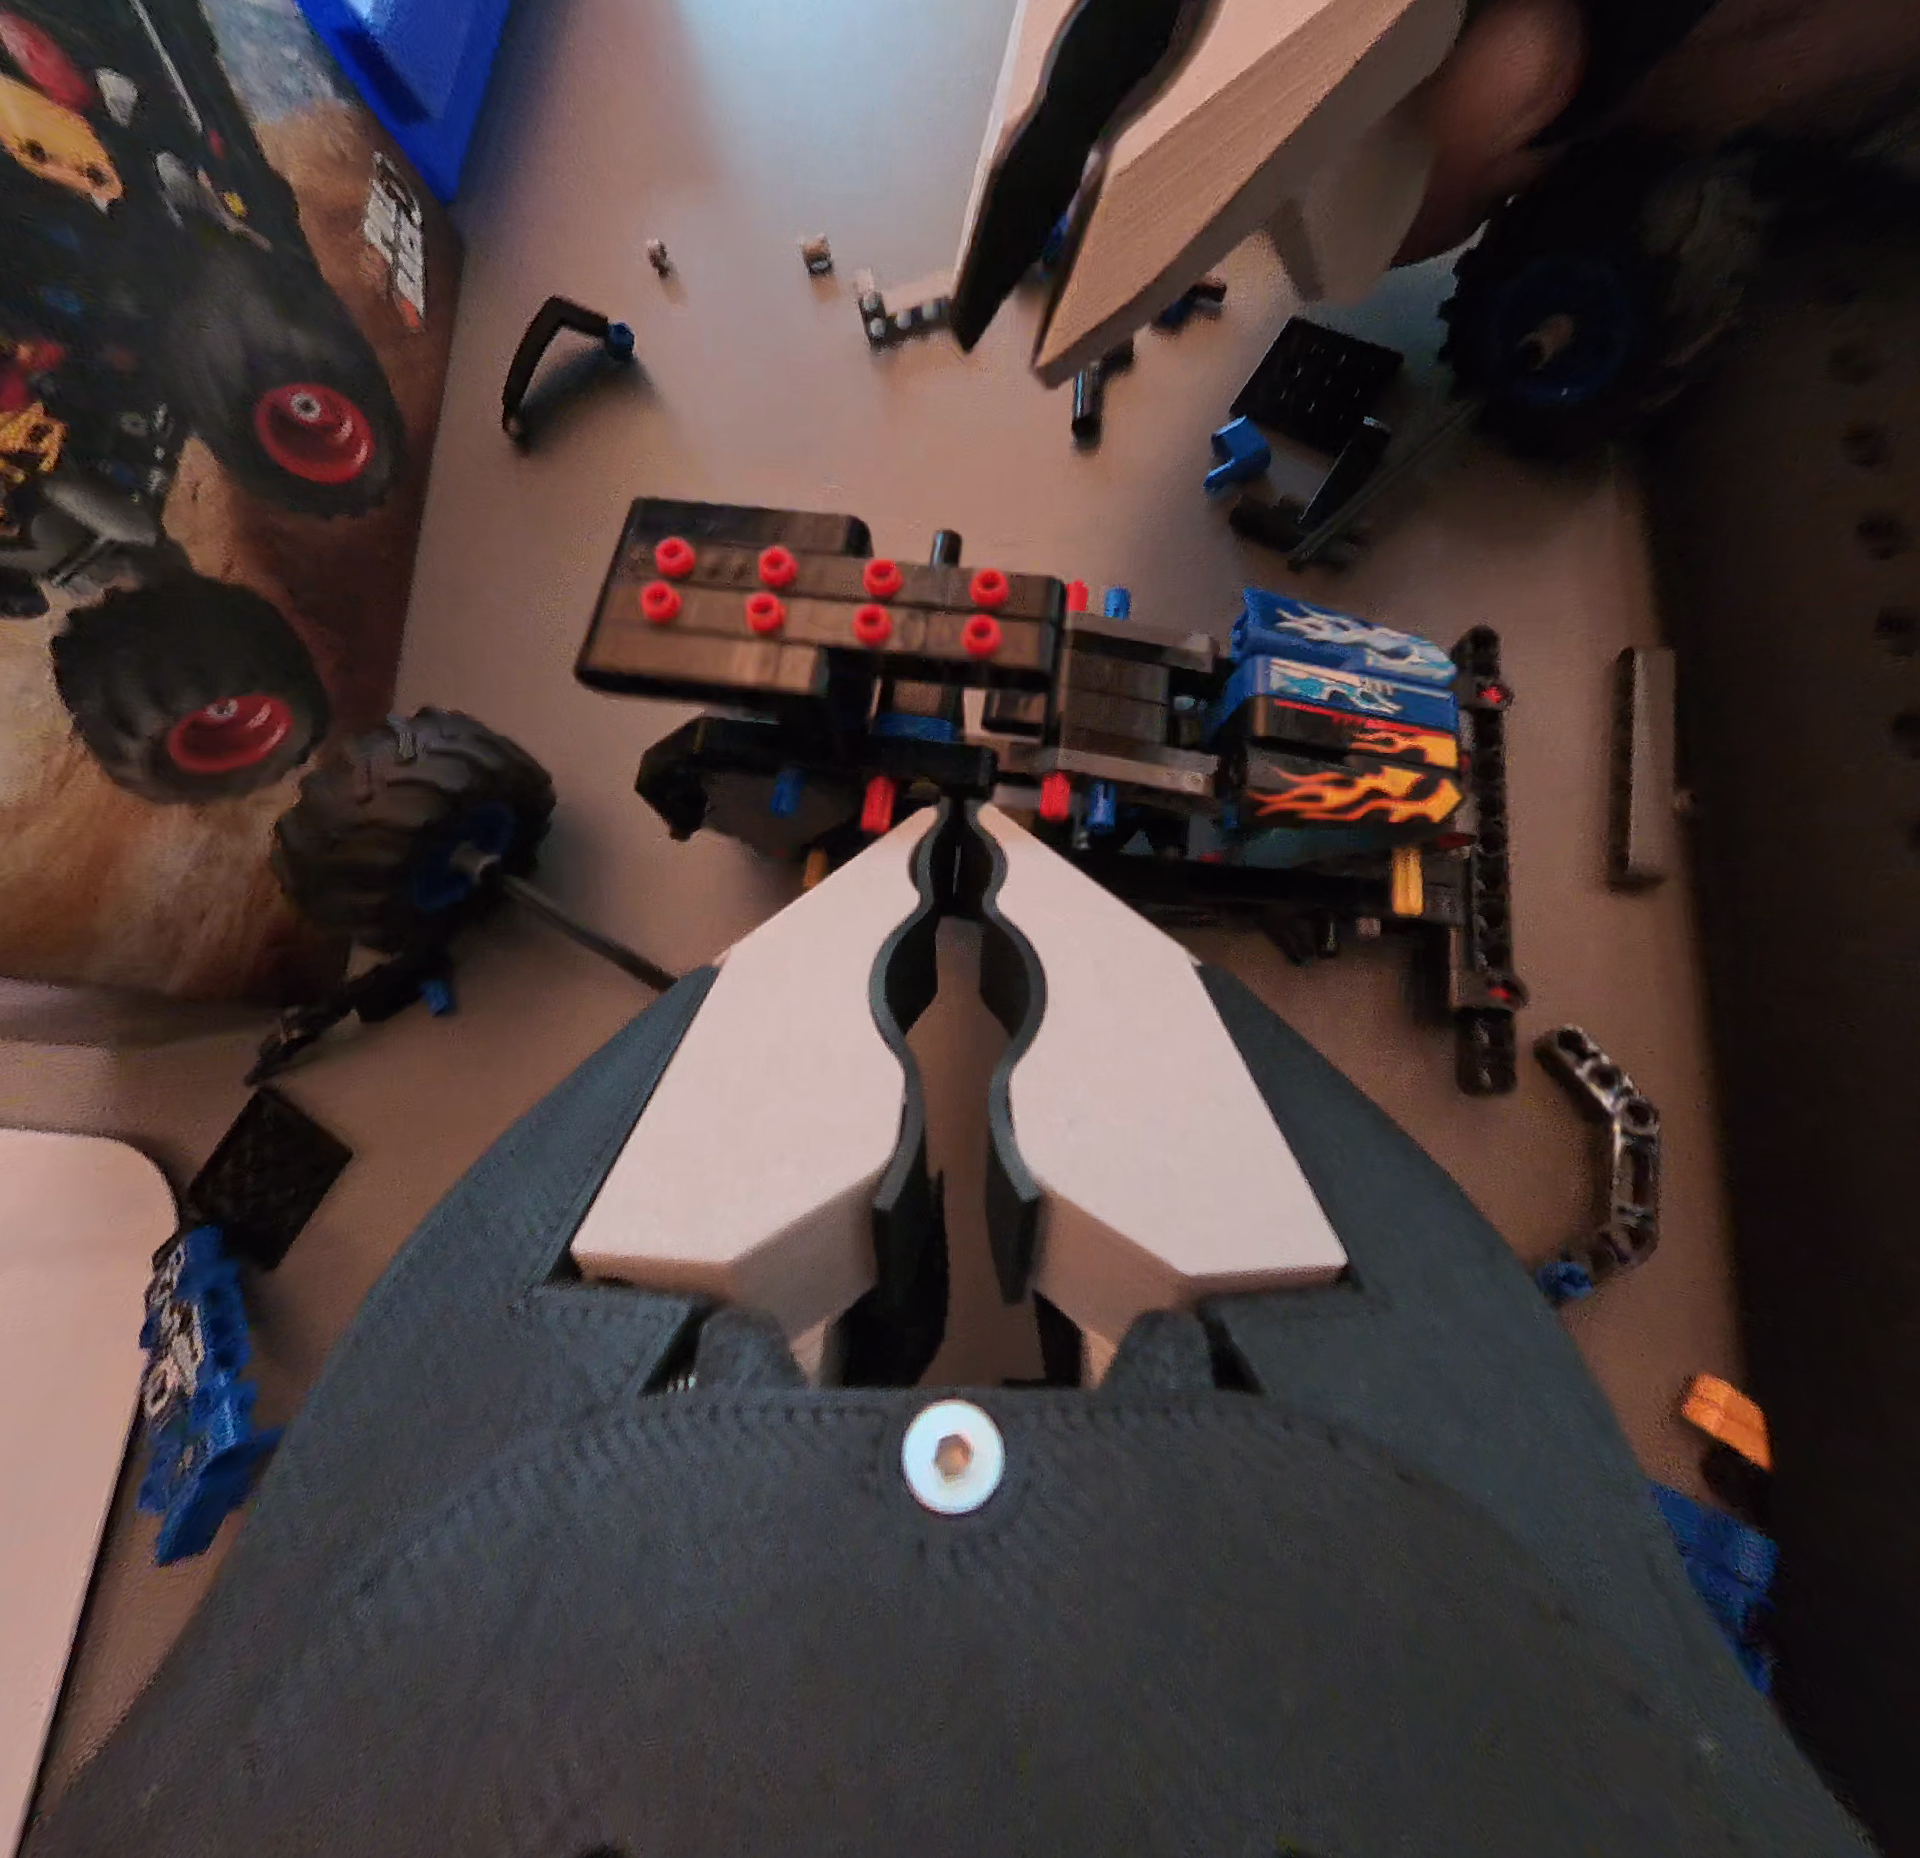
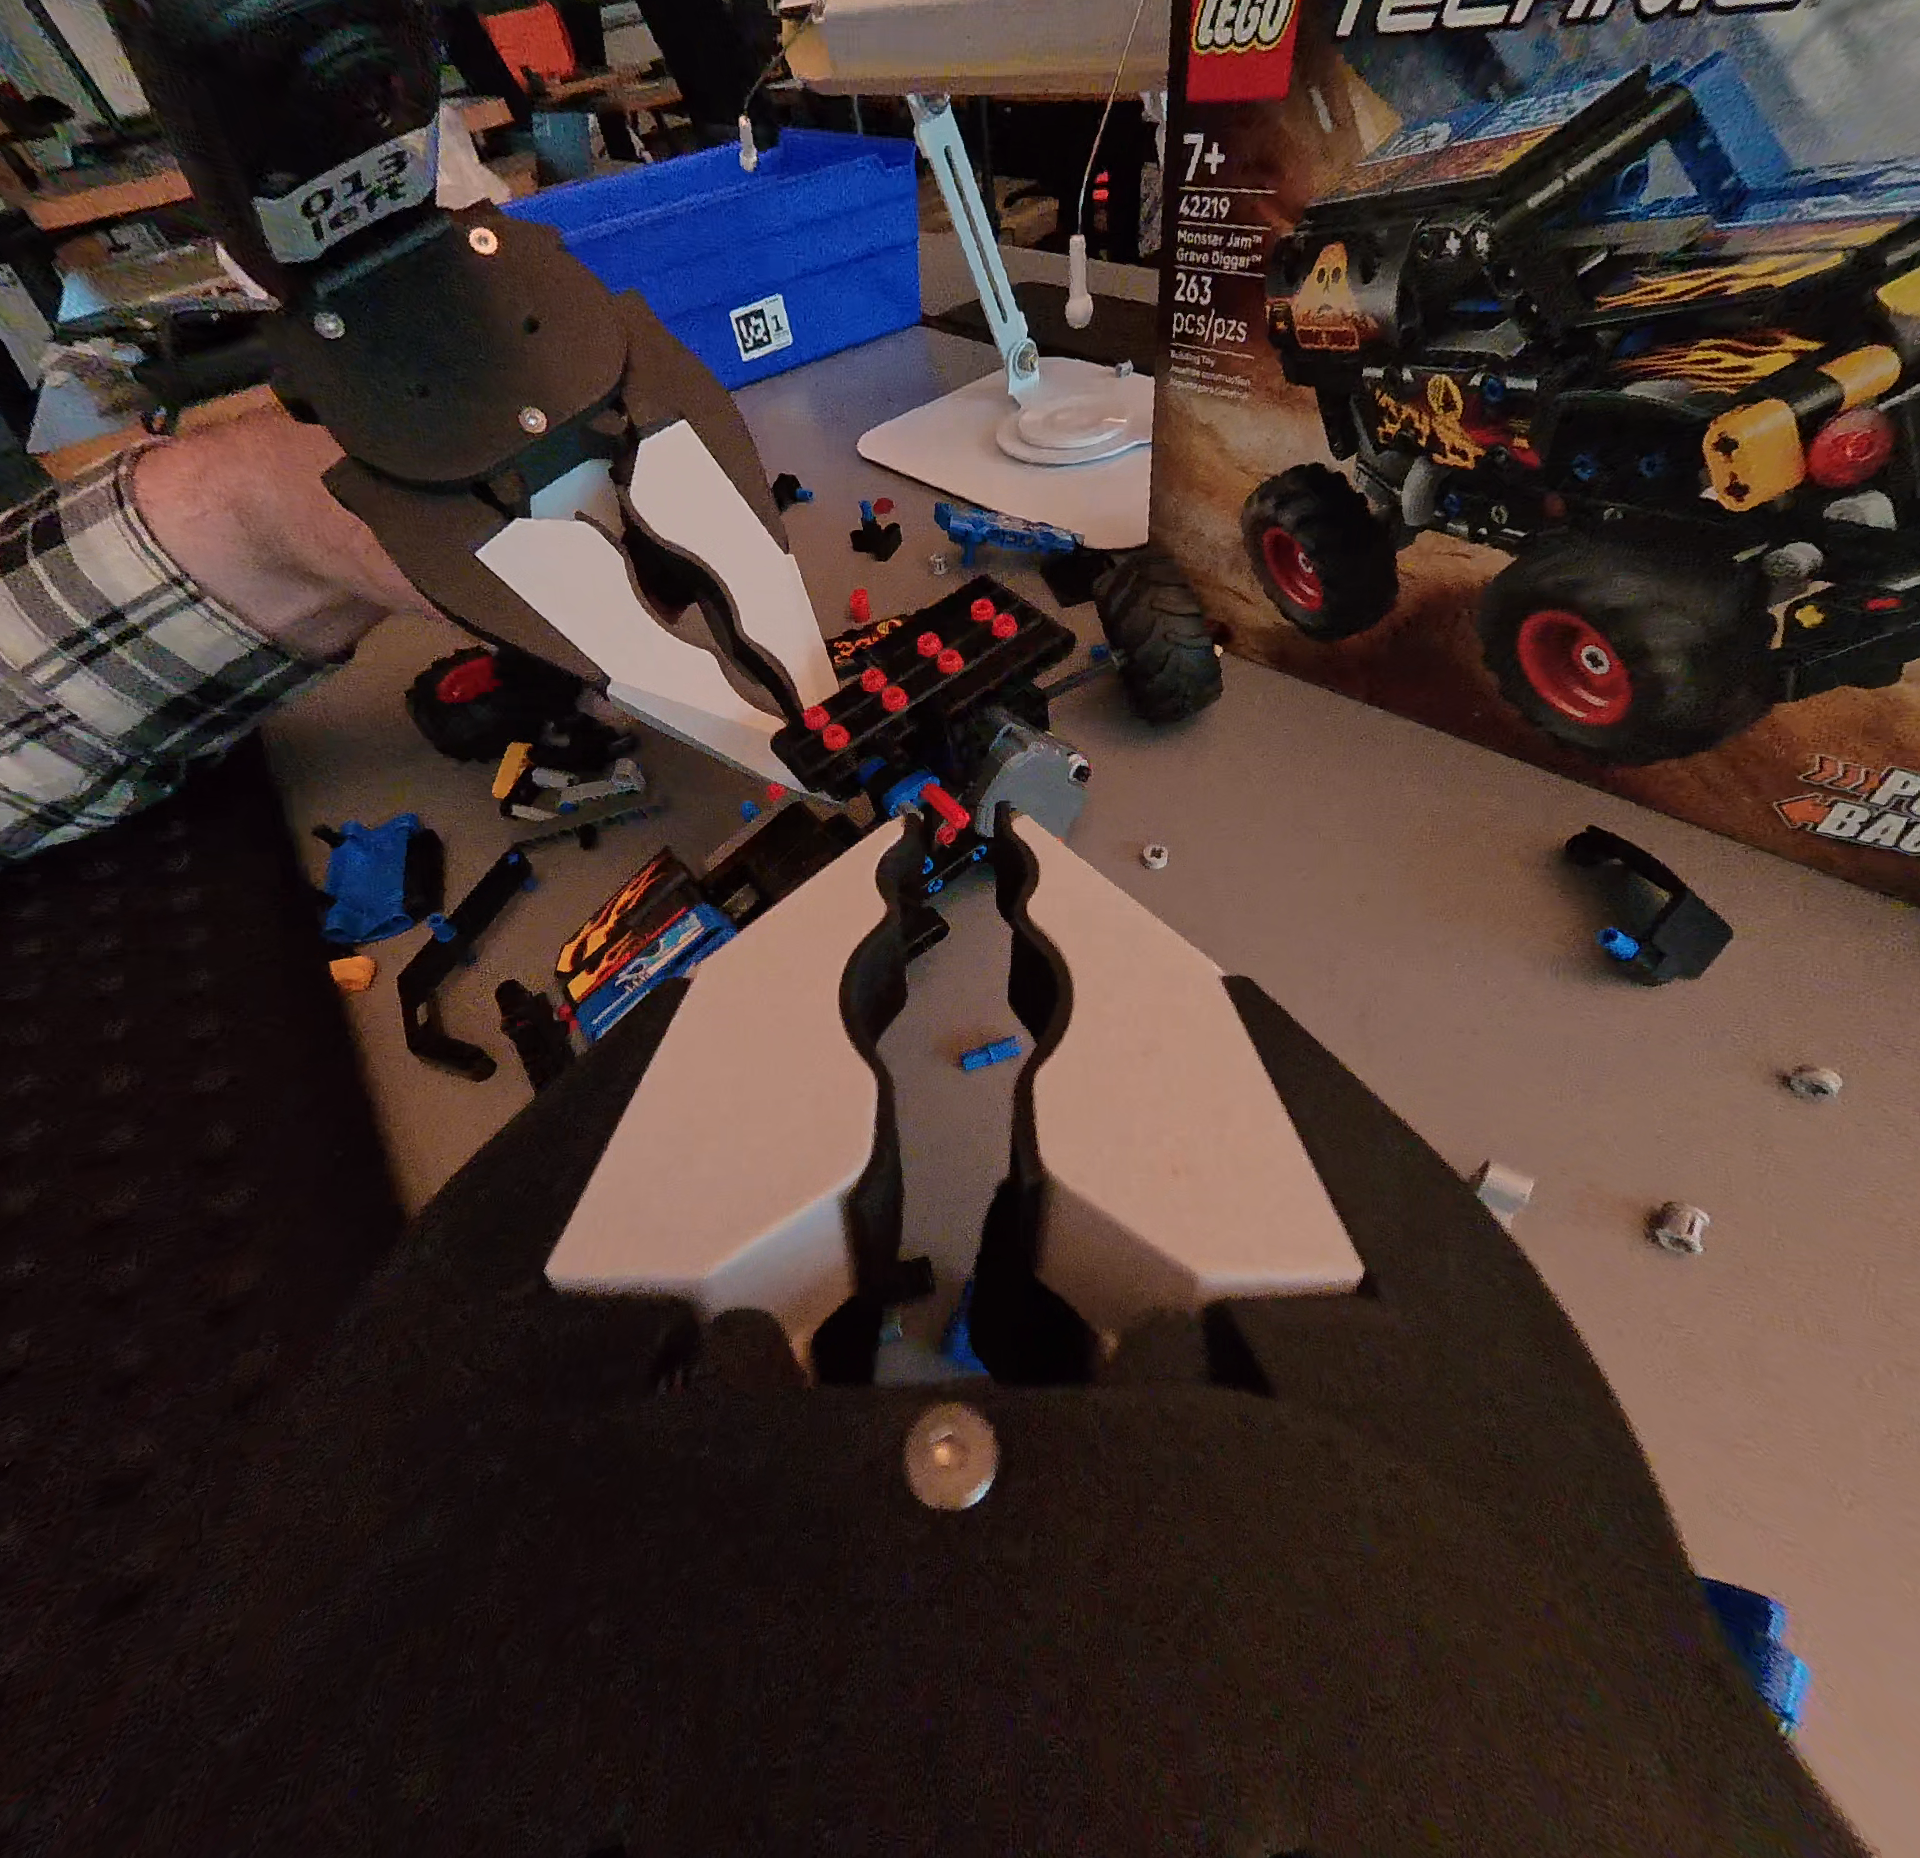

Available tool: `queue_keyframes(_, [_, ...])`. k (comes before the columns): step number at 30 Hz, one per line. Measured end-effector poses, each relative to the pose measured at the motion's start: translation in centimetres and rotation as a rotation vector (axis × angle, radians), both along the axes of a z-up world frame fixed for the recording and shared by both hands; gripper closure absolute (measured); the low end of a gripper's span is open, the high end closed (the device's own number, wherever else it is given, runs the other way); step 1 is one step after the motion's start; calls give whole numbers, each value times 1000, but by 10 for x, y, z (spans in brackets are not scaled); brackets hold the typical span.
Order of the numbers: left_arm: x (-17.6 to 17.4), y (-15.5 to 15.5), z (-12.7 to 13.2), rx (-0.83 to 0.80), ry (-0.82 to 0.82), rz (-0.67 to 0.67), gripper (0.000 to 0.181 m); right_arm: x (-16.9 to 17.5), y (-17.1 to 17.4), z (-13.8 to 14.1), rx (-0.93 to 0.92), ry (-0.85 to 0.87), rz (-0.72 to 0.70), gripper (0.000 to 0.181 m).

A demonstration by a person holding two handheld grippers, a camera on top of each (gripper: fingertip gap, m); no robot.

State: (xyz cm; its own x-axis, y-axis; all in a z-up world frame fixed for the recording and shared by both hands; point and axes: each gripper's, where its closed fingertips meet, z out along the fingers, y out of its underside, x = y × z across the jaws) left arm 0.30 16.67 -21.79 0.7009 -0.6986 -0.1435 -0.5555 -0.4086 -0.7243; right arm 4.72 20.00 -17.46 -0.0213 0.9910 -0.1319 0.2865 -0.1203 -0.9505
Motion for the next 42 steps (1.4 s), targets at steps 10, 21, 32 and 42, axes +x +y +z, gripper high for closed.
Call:
queue_keyframes(10, [-12,6,40,146,-123,22,114,-17,-6,2,142,-101,90,135])
queue_keyframes(21, [3,22,17,73,-220,-62,115,-41,3,-29,248,-267,238,137])
queue_keyframes(32, [0,16,31,50,-509,-149,136,-51,-12,-20,249,-190,270,161])
queue_keyframes(42, [5,9,54,46,-692,-185,142,-42,-16,12,-112,10,320,176])
